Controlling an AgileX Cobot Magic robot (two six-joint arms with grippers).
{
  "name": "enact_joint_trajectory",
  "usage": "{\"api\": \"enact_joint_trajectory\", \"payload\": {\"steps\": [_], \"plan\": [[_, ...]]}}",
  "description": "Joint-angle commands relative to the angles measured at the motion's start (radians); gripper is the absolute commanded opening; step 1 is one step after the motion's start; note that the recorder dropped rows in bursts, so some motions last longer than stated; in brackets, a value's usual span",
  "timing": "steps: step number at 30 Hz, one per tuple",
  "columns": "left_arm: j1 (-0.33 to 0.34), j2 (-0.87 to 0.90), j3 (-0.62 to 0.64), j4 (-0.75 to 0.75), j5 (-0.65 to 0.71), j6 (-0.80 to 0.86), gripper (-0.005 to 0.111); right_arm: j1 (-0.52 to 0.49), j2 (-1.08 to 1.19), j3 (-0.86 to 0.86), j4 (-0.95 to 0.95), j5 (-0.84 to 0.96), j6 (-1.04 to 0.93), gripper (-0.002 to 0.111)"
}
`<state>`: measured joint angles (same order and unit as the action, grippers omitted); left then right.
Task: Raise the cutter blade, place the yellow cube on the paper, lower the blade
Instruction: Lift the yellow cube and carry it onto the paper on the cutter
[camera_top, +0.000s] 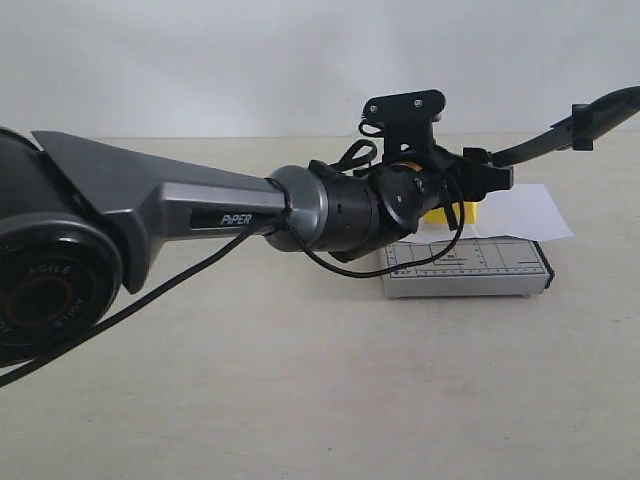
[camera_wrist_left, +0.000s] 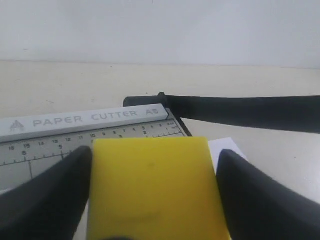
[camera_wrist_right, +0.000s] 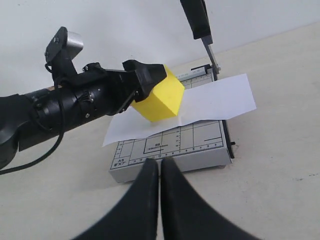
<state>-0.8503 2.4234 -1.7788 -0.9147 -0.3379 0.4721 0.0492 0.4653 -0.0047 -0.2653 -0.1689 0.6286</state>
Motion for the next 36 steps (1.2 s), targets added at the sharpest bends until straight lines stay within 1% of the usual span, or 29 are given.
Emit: {"api": "enact_joint_trajectory", "payload": {"steps": [1, 6, 8, 10, 12, 13, 16, 18, 19, 22, 28, 30, 32, 33, 35, 36], "plan": [[-0.008, 0.0, -0.01, -0.075, -0.021, 0.116, 0.004, 0.0, -0.001, 0.005, -0.006, -0.006, -0.001, 0.002], [-0.008, 0.013, -0.017, -0.072, 0.007, 0.2, 0.004, 0.0, -0.001, 0.005, -0.006, -0.007, 0.001, 0.002], [-0.008, 0.013, -0.019, -0.067, 0.041, 0.22, 0.005, 0.0, -0.001, 0.005, -0.006, -0.007, 0.001, 0.002], [-0.008, 0.013, -0.019, -0.052, 0.061, 0.221, 0.009, 0.0, -0.001, 0.005, -0.006, -0.007, 0.001, 0.002], [-0.008, 0.013, -0.019, -0.047, 0.079, 0.221, 0.02, 0.0, -0.001, 0.005, -0.006, -0.007, 0.001, 0.002], [-0.008, 0.013, -0.019, -0.047, 0.086, 0.221, 0.029, 0.0, -0.001, 0.005, -0.006, -0.007, 0.001, 0.002], [-0.008, 0.013, -0.019, -0.047, 0.088, 0.221, 0.054, 0.0, -0.001, 0.005, -0.006, -0.007, 0.008, 0.002], [-0.008, 0.013, -0.019, -0.047, 0.068, 0.221, 0.067, 0.0, -0.001, 0.005, -0.006, -0.007, 0.008, 0.002], [-0.008, 0.013, -0.019, -0.047, 0.051, 0.221, 0.072, 0.0, -0.001, 0.005, -0.006, -0.007, 0.008, 0.002], [-0.008, 0.013, -0.026, -0.047, 0.002, 0.221, 0.081, 0.0, -0.001, 0.005, -0.006, -0.007, 0.013, 0.002], [-0.008, -0.016, -0.059, -0.04, -0.013, 0.221, 0.082, 0.0, -0.001, 0.005, -0.006, -0.007, 0.013, 0.002], [-0.008, -0.041, -0.059, -0.04, -0.005, 0.221, 0.082, 0.0, -0.001, 0.005, -0.006, -0.007, 0.013, 0.002], [-0.008, -0.072, -0.059, -0.044, 0.005, 0.224, 0.079, 0.0, -0.001, 0.005, -0.006, -0.007, 0.013, 0.002], [-0.008, -0.087, -0.059, -0.052, 0.015, 0.231, 0.073, 0.0, -0.001, 0.005, -0.006, -0.007, 0.013, 0.002], [-0.008, -0.113, -0.059, -0.076, 0.034, 0.271, 0.055, 0.0, -0.001, 0.005, -0.006, -0.007, 0.016, 0.002], [-0.008, -0.126, -0.059, -0.081, 0.051, 0.302, 0.041, 0.0, -0.001, 0.005, -0.006, -0.007, 0.016, 0.002]]}}
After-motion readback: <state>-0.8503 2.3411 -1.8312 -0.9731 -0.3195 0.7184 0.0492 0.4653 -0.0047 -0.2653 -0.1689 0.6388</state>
